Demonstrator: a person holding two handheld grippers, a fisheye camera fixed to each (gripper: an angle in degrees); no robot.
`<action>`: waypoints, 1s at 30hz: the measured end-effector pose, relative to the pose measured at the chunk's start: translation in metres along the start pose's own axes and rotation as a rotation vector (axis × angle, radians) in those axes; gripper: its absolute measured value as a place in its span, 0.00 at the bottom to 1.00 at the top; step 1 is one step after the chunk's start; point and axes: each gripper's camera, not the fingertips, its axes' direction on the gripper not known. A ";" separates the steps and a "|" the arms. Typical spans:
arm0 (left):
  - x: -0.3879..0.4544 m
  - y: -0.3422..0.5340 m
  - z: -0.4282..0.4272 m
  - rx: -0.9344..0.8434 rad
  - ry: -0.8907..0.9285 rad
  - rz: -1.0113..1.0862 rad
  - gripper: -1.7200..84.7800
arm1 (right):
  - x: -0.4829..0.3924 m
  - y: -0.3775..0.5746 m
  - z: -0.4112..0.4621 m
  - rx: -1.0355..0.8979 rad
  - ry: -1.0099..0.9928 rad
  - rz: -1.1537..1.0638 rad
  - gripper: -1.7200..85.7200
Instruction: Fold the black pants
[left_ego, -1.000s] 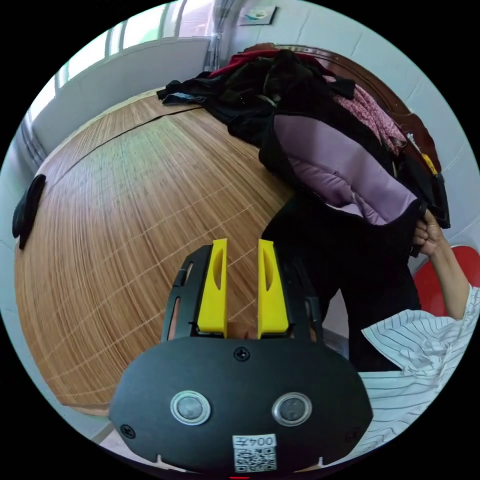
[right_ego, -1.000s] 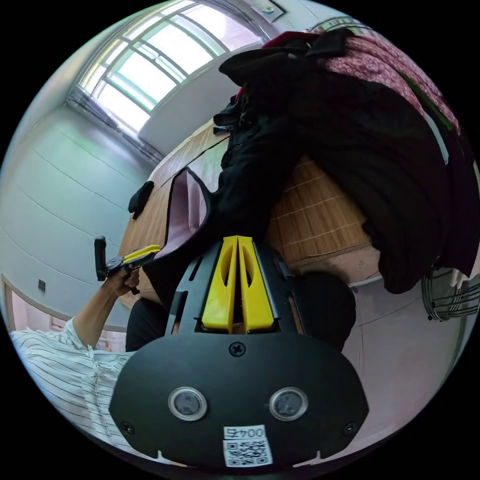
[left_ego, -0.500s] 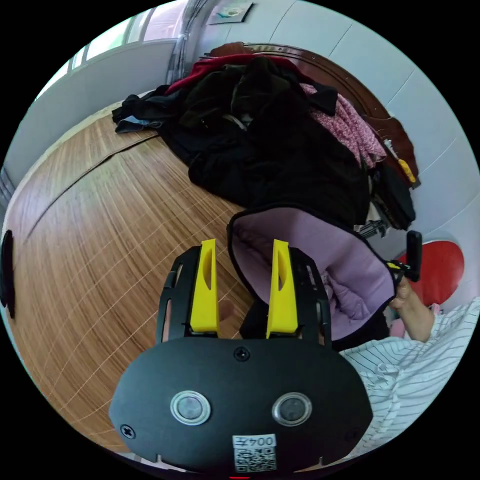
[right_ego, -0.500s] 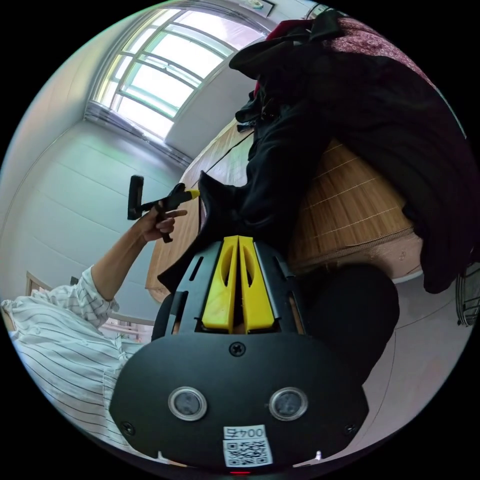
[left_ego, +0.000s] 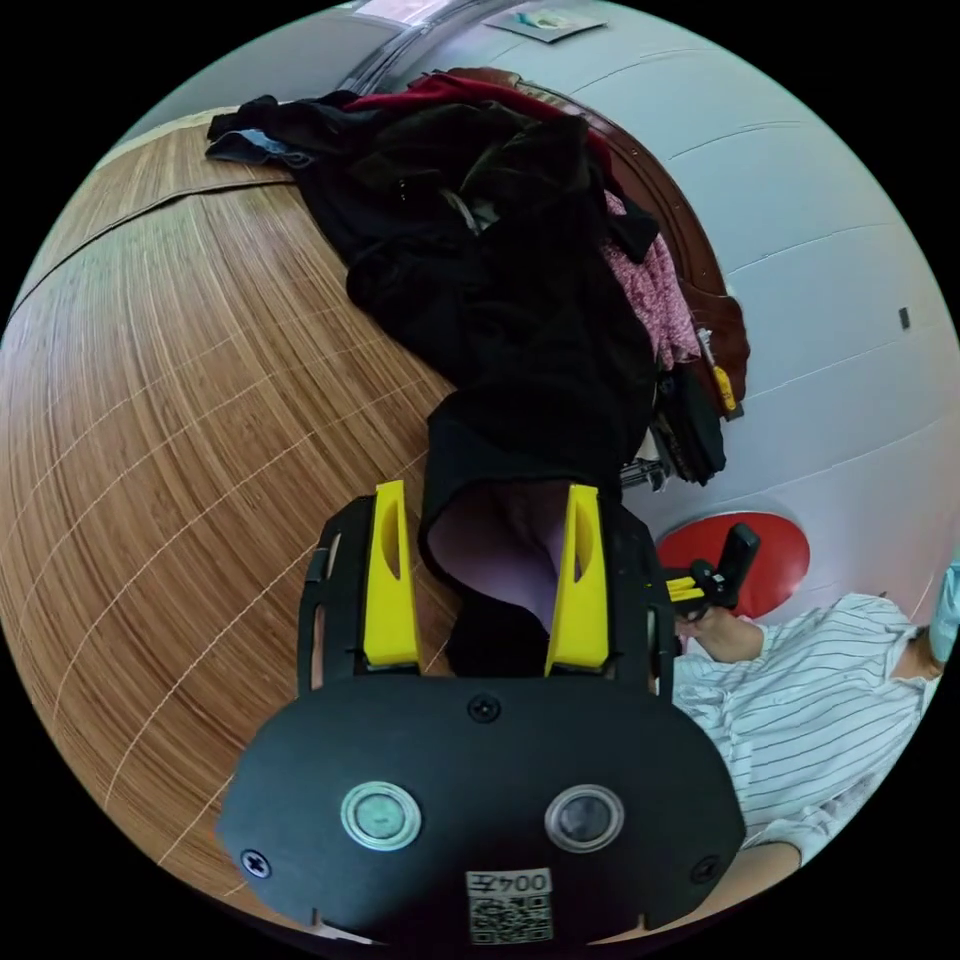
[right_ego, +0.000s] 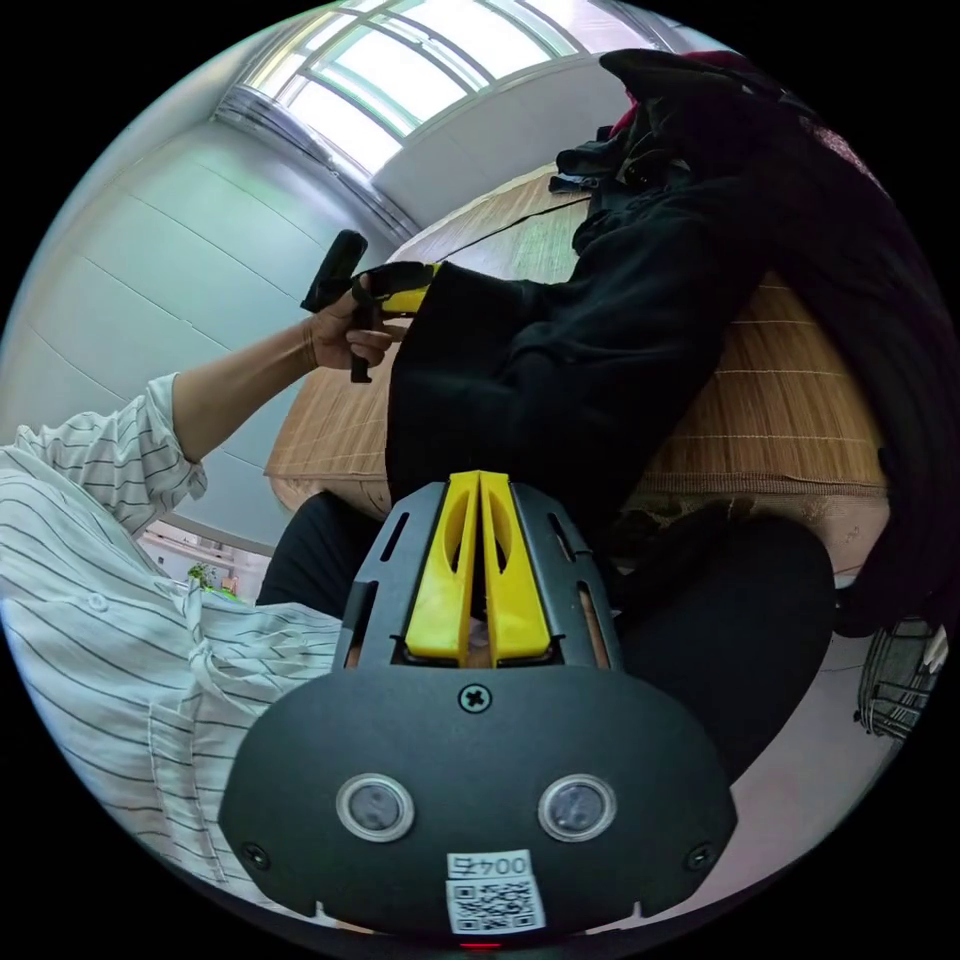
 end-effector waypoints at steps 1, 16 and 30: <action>-0.001 -0.005 0.000 0.016 0.084 0.002 0.25 | 0.001 0.001 0.000 -0.002 0.001 0.000 0.01; 0.036 -0.061 0.078 -0.129 0.209 -0.018 0.28 | 0.024 0.006 0.020 -0.010 -0.038 0.035 0.01; 0.168 -0.068 0.153 0.214 0.234 -0.255 0.06 | 0.040 0.021 -0.006 0.099 -0.017 -0.060 0.15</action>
